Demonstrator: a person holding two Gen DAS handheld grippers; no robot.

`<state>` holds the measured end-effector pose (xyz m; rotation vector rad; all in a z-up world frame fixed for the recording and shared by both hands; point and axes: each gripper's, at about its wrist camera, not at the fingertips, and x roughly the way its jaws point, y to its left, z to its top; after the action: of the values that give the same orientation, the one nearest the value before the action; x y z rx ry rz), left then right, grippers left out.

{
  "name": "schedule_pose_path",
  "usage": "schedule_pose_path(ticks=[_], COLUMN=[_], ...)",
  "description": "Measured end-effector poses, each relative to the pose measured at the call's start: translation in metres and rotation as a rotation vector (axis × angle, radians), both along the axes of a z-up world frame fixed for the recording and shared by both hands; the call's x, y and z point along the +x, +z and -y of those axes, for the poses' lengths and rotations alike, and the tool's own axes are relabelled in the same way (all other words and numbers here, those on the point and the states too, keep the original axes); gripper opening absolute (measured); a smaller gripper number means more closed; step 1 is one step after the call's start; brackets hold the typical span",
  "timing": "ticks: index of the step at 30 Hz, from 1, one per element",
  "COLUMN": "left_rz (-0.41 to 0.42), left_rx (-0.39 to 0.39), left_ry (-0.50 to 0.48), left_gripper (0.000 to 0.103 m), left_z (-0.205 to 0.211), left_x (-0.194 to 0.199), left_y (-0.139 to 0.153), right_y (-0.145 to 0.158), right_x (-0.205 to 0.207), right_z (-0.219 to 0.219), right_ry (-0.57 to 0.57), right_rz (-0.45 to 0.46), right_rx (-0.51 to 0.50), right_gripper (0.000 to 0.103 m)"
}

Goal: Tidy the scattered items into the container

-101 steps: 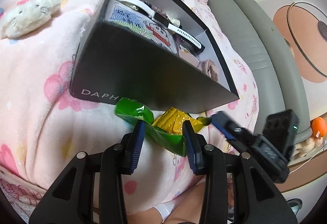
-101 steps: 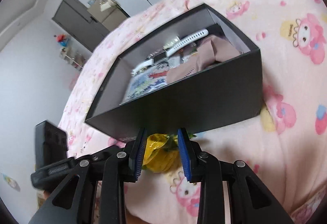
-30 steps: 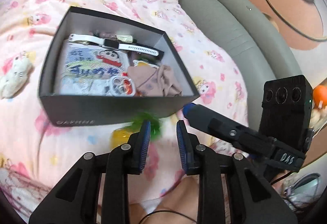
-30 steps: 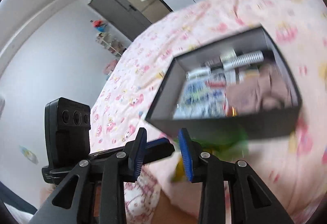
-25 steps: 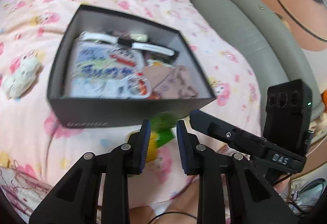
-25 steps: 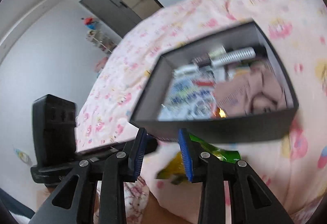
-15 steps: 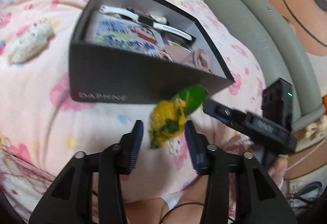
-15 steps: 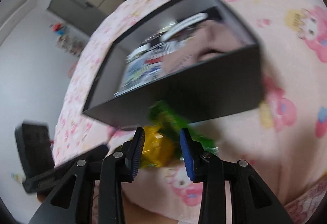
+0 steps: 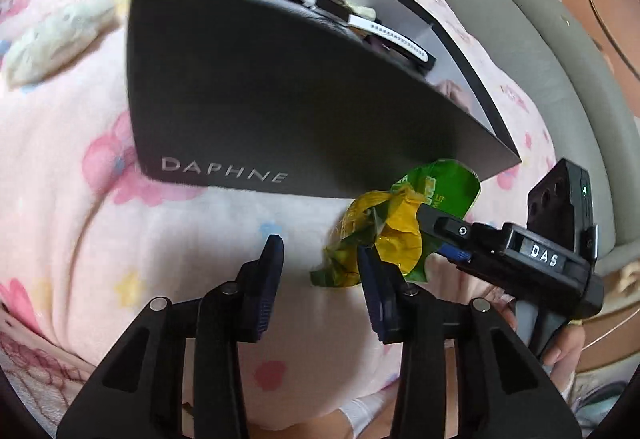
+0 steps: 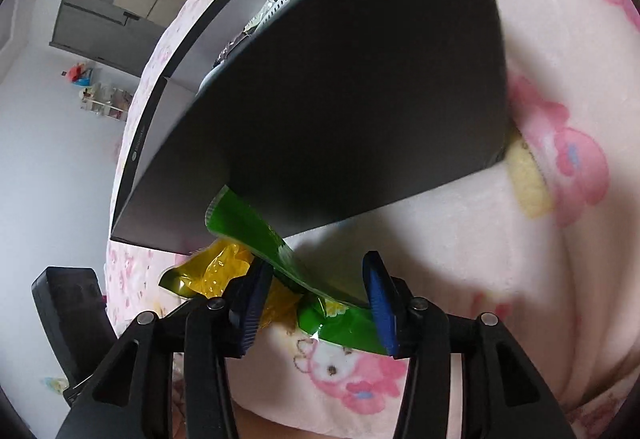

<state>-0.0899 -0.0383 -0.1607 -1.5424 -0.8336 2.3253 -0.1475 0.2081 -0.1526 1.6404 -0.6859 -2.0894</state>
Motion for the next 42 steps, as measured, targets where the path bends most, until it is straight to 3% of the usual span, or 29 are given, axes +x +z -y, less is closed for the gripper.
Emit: schedule_pose_path(ticks=[4,8,12,17,19,20,21,24,28,30,33,36,39,42], left_rz=[-0.018,0.017,0.035,0.044,0.026,0.007,-0.013,-0.039,-0.010,-0.001,0.046,0.027,-0.013,-0.054], left_rx=[0.046,0.068,0.046,0.073,0.049,0.023,0.002,-0.009,0.042,0.029,0.002,-0.009,0.025,-0.009], left_ry=[0.006,-0.006,-0.012,-0.007,-0.006,0.001,0.001,-0.008,0.021,0.038,0.011,0.019,0.001,-0.020], left_gripper=[0.040,0.040,0.040,0.040,0.033,0.020,0.019,0.019,0.020,0.037,0.048,0.046,0.036,0.035], left_z=[0.002,-0.002,-0.009,-0.009,-0.010,-0.012,-0.014,-0.019,-0.014,-0.015,-0.025,-0.029,-0.032,-0.039], left_x=[0.003,0.002,-0.004,-0.004,-0.001,0.001,0.004,0.008,0.008,0.007,0.000,0.001,0.005,0.009], left_y=[0.002,-0.007,-0.014,-0.017,-0.013,-0.010,-0.007,-0.004,-0.011,-0.013,-0.024,-0.023,-0.019,-0.011], right_y=[0.000,-0.001,-0.006,-0.005,0.001,0.005,0.013,0.025,0.017,0.017,0.015,0.015,0.018,0.027], right_x=[0.004,0.006,0.003,0.005,0.008,0.010,0.014,0.021,0.021,0.031,0.030,0.033,0.030,0.032], right_z=[-0.003,-0.005,-0.007,-0.010,-0.010,-0.012,-0.010,-0.008,-0.015,-0.006,0.000,0.003,0.007,0.006], right_ry=[0.060,0.045,0.051,0.061,0.087,0.100,0.117,0.127,0.107,0.106,0.143,0.149,0.146,0.165], right_rz=[0.041,0.015,0.031,0.022,-0.008,-0.028,-0.073,-0.150,-0.105,-0.095,-0.089,-0.111,-0.116,-0.162], right_rx=[-0.140,-0.079,-0.081,-0.073,-0.092,-0.094,-0.083,-0.028,-0.044,-0.038,0.054,0.099,0.052,0.044], right_gripper=[0.033,0.033,0.033,0.033,0.029,0.029,0.029,0.029,0.029,0.029,0.029,0.029,0.029,0.029])
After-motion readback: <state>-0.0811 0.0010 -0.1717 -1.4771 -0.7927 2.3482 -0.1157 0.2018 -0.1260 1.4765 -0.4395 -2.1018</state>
